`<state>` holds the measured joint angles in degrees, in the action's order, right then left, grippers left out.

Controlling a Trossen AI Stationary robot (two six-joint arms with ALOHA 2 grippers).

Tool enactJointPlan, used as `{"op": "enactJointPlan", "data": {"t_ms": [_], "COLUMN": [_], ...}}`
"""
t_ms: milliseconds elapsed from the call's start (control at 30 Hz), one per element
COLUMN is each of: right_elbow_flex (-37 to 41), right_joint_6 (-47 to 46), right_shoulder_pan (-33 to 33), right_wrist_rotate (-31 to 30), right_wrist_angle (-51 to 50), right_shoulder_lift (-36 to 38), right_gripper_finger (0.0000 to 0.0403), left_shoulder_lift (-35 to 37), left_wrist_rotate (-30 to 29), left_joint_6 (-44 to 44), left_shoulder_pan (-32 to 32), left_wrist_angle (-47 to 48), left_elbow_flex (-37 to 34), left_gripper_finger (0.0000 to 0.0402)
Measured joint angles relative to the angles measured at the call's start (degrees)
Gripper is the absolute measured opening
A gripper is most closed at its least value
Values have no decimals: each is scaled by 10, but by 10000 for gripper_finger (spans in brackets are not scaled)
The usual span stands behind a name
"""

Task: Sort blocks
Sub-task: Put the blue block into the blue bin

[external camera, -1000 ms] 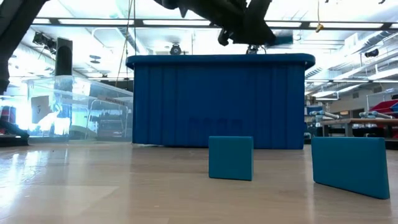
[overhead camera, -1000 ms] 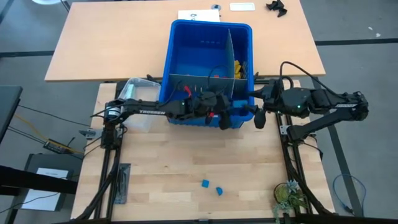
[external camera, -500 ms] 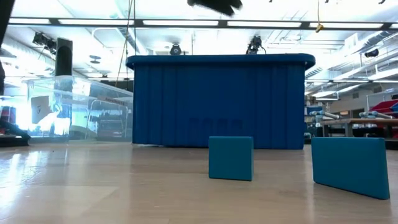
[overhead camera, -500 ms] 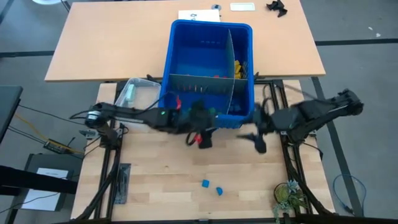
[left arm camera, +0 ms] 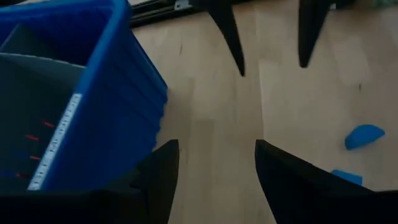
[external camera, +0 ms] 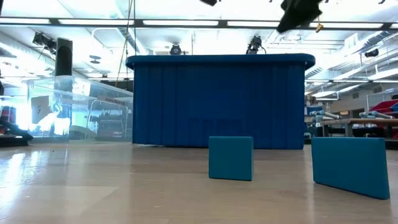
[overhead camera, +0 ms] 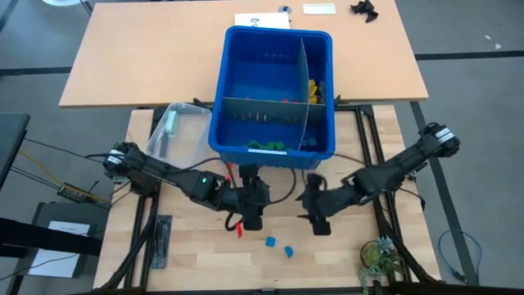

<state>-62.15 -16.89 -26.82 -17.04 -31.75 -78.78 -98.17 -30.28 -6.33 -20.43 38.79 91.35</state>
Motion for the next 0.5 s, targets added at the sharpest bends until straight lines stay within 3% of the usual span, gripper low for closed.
{"op": "enactJointPlan", "data": {"t_ms": [167, 333, 500], "right_elbow_flex": [0, 0, 0], "right_joint_6": [-2, -7, -22], "right_shoulder_pan": [13, 14, 17], "right_wrist_rotate": [19, 18, 14], "right_wrist_angle": [19, 39, 63], "right_shoulder_lift": [-40, -52, -52], "right_gripper_finger": [247, 246, 239], "left_shoulder_lift": [11, 14, 16], "left_wrist_rotate": [9, 63, 96], "left_joint_6": [-4, 1, 3], "left_shoulder_pan": [-3, -3, -2], "left_wrist_angle": [-51, -128, -173], "left_elbow_flex": [-70, -143, -169], "left_gripper_finger": [217, 217, 217]}}
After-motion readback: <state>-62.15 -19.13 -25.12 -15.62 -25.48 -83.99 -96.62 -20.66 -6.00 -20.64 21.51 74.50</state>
